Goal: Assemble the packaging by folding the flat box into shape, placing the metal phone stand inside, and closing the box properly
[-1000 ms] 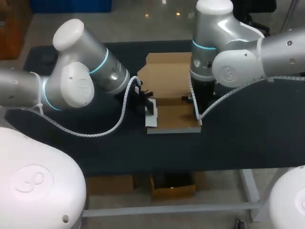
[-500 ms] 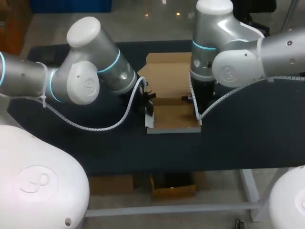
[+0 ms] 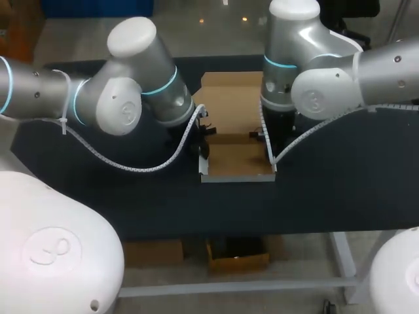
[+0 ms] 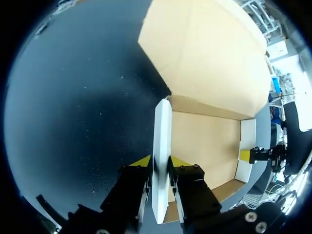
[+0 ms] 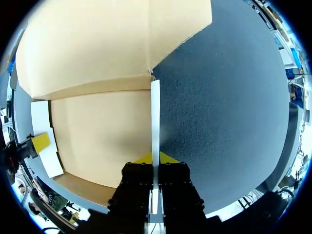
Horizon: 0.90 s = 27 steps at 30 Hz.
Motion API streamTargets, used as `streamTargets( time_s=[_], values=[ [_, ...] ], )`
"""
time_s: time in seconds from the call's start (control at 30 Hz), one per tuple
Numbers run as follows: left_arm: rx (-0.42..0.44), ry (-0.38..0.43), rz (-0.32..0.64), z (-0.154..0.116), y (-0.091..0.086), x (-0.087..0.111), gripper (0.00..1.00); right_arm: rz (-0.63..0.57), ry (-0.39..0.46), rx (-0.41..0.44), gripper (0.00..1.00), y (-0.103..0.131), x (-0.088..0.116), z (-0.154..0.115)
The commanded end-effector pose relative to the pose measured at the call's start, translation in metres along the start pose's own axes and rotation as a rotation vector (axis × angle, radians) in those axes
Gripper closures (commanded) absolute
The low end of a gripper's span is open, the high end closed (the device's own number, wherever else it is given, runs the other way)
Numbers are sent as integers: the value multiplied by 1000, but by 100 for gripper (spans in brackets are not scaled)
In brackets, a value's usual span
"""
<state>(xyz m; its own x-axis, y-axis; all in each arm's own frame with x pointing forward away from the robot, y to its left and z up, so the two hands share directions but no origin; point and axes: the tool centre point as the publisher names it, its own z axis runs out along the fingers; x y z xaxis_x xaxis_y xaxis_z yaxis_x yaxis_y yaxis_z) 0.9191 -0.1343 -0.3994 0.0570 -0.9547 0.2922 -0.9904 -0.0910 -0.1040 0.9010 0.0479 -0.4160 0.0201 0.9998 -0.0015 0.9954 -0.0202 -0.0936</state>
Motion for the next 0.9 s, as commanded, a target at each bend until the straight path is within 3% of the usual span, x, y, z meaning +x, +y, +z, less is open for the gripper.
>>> streamTargets(
  time_s=[0.03, 0.9],
  values=[
    [-2, -122, -2, 4, -2, 2, 79, -1, -1, 4, 100, 1, 0, 0],
    [-80, -207, -5, 12, -5, -8, 91, -1, -1, 4, 100, 1, 0, 0]
  ],
)
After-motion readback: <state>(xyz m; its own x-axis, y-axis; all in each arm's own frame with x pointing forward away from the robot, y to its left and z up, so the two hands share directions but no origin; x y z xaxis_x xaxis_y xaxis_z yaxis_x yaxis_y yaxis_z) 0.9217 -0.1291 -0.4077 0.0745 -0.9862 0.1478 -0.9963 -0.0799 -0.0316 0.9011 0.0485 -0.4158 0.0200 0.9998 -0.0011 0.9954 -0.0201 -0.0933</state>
